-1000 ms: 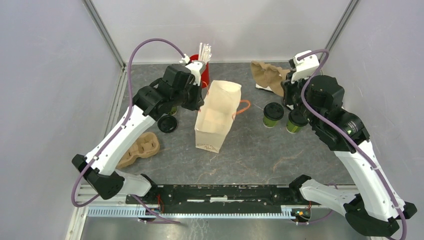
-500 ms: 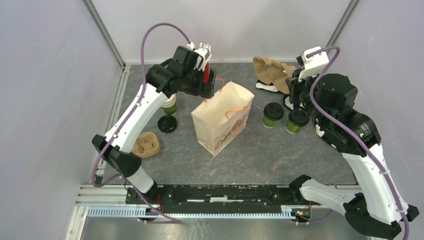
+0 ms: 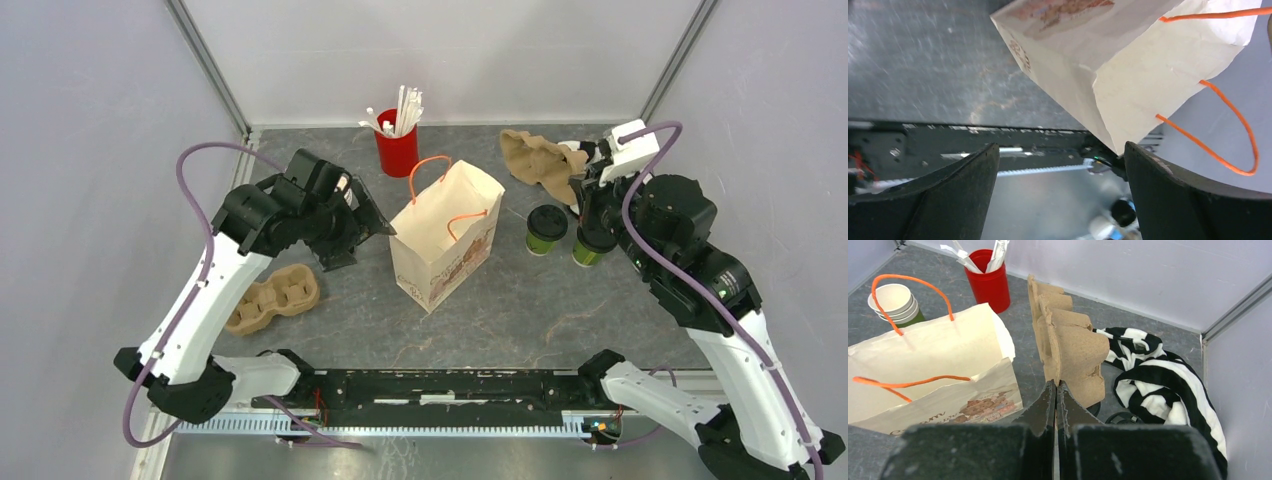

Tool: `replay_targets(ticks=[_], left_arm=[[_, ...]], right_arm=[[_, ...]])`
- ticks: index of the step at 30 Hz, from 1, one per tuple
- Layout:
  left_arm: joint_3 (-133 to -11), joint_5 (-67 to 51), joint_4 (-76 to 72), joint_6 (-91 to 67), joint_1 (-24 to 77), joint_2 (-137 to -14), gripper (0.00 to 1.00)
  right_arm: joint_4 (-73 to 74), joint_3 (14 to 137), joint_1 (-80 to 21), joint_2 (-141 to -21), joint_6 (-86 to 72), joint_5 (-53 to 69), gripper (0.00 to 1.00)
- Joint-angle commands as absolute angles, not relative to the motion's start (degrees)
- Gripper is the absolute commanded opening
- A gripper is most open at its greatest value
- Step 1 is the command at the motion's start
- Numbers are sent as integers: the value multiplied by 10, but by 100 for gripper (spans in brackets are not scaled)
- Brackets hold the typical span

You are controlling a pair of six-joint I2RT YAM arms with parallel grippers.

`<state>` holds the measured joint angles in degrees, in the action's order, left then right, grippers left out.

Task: Pack the takeout coffee

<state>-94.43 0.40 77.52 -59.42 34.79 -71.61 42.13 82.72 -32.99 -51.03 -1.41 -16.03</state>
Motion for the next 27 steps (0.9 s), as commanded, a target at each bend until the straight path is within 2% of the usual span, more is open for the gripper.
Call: replay_targets(ticks=[1,11,12,13,18,20,24,27], left_arm=[[-929,-33,763,-760,356,-744,100],[-1004,-16,827,-870,401,-851,100],[-1010,-14,837,-879,403,-862,97],[-1013,-12,839,-885,408,-867,88],[-1020,-7,839,-902,419,-893,61],[-1036,-2,840,-891,422,-906,53],[-1054,37,840,-867,422,-914,27],[-1082,68,840,-819,422,-928,15]], right_arm=[[387,828,-331,-496,-14,-151,0],[388,835,-331,-483,-4,-165,0],[389,839,-331,-483,-5,-169,0],[391,844,-331,-483,-5,-173,0],[418,868,-331,-493,12,-180,0],[444,895,-331,-508,20,-162,0],[515,970,-331,-546,25,-129,0],[559,1021,-331,-569,17,-118,0]])
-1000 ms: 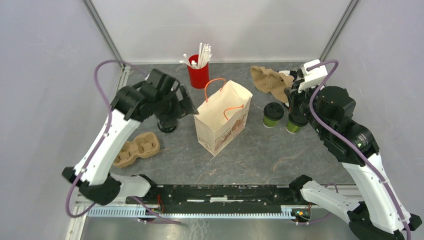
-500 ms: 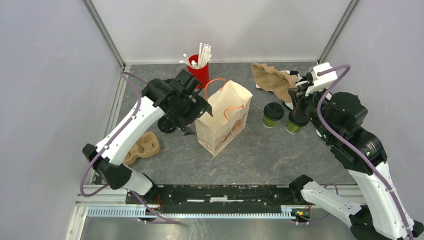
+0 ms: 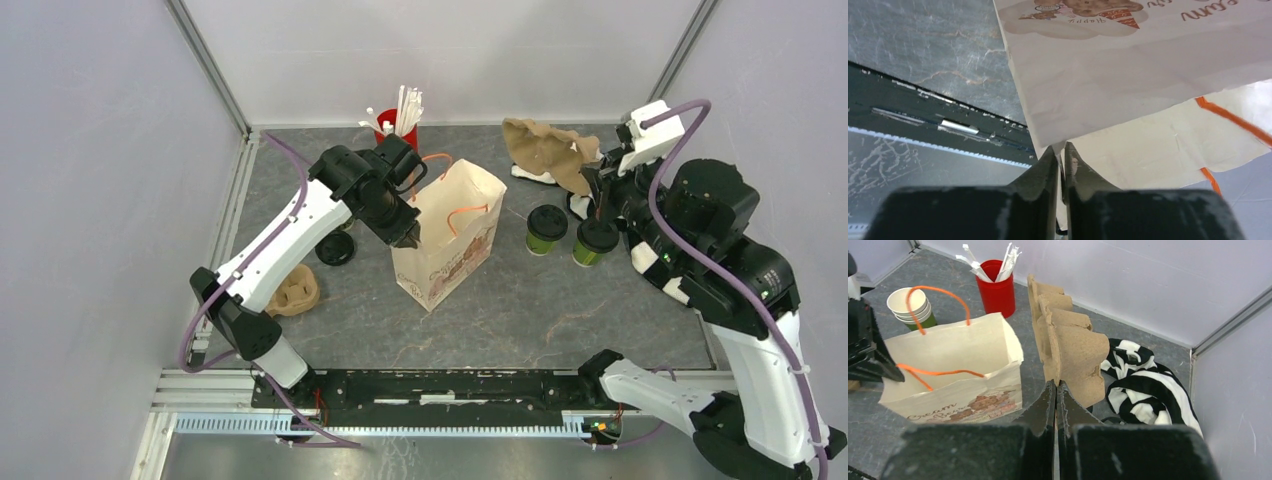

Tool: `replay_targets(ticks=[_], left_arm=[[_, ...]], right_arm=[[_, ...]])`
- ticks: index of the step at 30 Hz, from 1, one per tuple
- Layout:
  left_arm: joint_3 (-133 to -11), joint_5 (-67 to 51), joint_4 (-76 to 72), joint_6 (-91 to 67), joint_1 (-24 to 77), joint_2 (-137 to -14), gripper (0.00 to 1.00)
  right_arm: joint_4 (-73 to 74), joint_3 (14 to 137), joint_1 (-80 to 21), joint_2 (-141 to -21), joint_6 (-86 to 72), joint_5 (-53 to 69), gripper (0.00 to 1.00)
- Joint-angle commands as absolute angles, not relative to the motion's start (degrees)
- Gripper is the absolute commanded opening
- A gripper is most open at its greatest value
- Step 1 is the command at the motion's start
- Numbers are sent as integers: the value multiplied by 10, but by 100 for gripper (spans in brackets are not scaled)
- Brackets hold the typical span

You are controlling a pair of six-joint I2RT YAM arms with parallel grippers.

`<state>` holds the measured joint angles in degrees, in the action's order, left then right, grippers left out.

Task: Pack the takeout coffee

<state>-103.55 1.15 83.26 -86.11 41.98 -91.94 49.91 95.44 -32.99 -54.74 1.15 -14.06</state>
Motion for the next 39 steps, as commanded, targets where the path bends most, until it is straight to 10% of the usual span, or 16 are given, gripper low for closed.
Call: replay_targets(ticks=[1,16,39], left_arm=[[-1090,77,840,-811,422,-931,10],[-1020,228,593,-411,421,-884,2],[-908,231,558,-446,420,-822,2]], right_arm=[[566,1030,-331,-573,13,-113,0],[649,1083,-331,-588,-85,-24,0],[582,858,-332,-421,-44,218,0]])
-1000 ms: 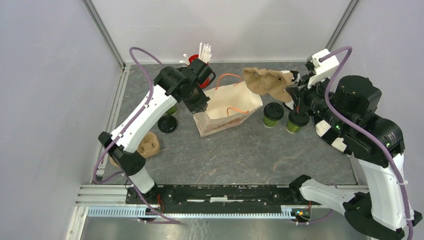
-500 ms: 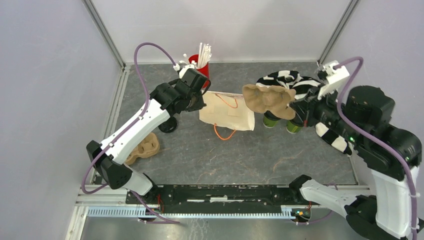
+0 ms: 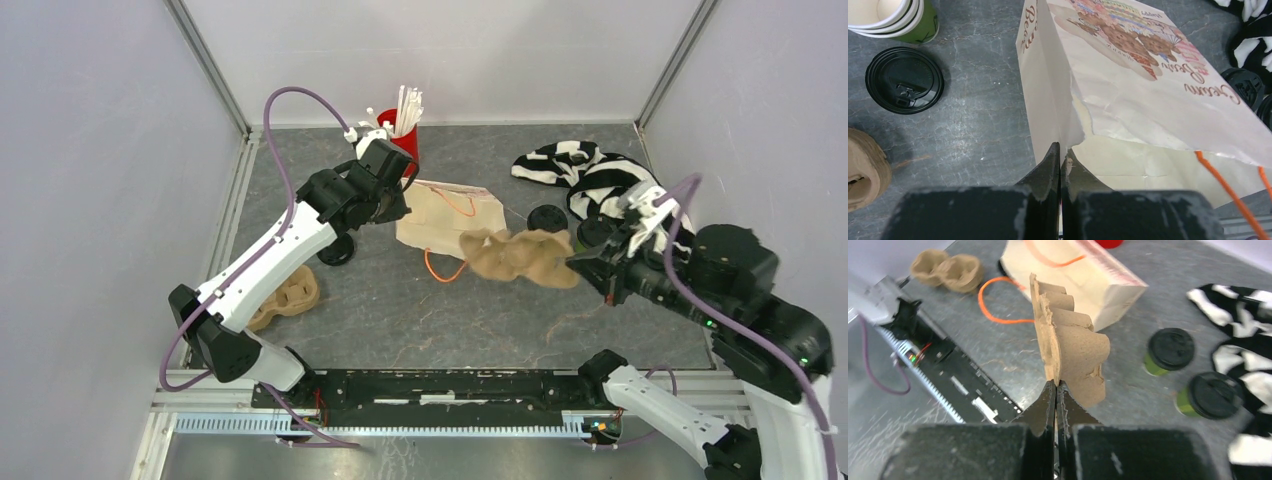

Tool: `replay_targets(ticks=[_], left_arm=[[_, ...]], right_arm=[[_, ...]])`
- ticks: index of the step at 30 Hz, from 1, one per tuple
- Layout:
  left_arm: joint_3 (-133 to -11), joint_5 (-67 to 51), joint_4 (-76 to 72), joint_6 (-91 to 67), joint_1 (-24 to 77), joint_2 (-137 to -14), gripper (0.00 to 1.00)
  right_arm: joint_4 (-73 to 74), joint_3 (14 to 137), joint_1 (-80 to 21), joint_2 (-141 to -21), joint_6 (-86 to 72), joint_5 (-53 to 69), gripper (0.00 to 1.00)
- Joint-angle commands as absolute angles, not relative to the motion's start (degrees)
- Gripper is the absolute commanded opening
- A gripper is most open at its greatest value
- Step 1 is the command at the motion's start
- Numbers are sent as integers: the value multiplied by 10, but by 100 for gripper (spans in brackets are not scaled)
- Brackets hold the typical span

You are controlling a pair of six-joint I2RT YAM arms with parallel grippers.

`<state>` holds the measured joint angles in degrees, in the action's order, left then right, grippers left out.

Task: Pack the takeout coffee

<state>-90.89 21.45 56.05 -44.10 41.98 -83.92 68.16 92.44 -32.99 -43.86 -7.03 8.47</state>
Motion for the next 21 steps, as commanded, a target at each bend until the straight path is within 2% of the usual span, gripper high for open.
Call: replay_targets(ticks=[1,3,6,12,21], left_arm=[[-907,230,558,-447,420,-822,2],[-907,228,558,-446,420,-822,2],[-903,223,555,-442,420,-820,2],[-878,217,537,-439,420,-806,2],[-814,203,483,-450,420,-763,2]], right_arm=[[562,836,-332,-421,-47,243,0],[508,791,-331,-420,-59,278,0],[431,756,-331,-414,-81,260,0],[458,813,-330,-444,-66,226,0],[426,790,-331,-453,-95,159,0]])
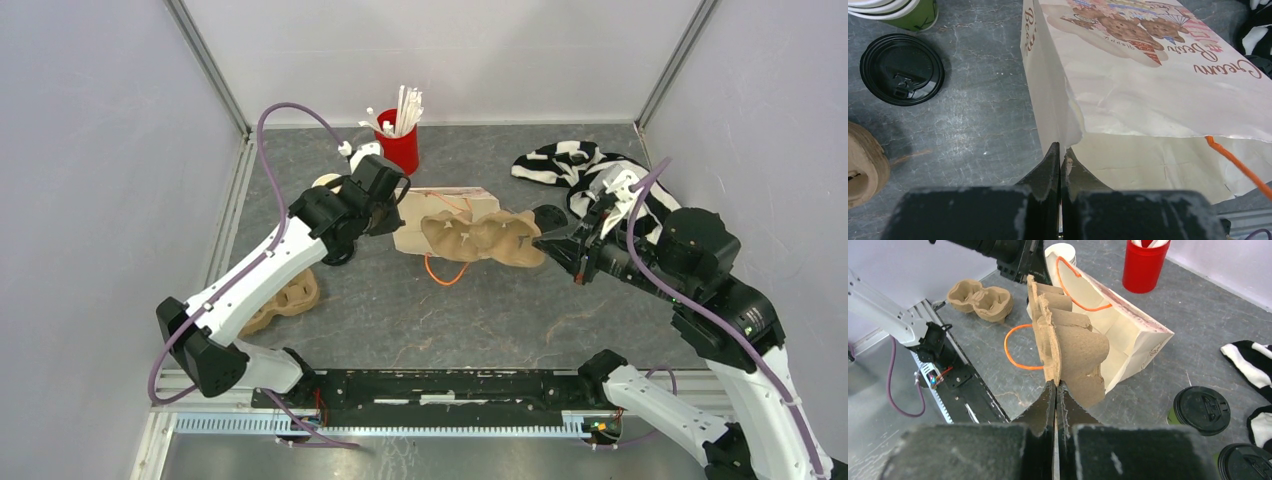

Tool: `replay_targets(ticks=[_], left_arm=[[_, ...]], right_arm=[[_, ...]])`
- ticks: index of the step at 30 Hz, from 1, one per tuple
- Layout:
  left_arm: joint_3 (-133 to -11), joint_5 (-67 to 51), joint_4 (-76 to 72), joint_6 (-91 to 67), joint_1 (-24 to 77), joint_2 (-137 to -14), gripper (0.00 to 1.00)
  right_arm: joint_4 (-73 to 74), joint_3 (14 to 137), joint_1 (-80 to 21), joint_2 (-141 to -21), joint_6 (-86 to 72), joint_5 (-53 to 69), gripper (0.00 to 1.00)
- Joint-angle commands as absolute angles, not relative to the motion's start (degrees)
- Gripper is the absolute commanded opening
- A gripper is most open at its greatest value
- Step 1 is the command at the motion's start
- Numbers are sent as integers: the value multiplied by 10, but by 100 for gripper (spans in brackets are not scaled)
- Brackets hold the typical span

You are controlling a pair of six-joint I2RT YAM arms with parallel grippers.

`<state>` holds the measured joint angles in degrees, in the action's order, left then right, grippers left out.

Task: Pack the takeout coffee

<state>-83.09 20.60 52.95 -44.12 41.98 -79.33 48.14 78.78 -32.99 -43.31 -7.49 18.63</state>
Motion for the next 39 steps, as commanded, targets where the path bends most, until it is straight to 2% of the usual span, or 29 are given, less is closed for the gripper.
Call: replay_targets(ticks=[1,20,30,39], left_arm=[[-810,198,480,-454,420,-760,2],[-754,141,463,-559,420,-737,2],[-747,92,440,-571,420,-735,2],[-746,74,444,-583,420,-719,2]], right_arm=[[417,787,-332,-459,-101,160,0],[483,840,-340,-592,-132,32,0],[436,858,-447,-677,-169,-49,0],[371,804,-454,-708,-172,-95,0]])
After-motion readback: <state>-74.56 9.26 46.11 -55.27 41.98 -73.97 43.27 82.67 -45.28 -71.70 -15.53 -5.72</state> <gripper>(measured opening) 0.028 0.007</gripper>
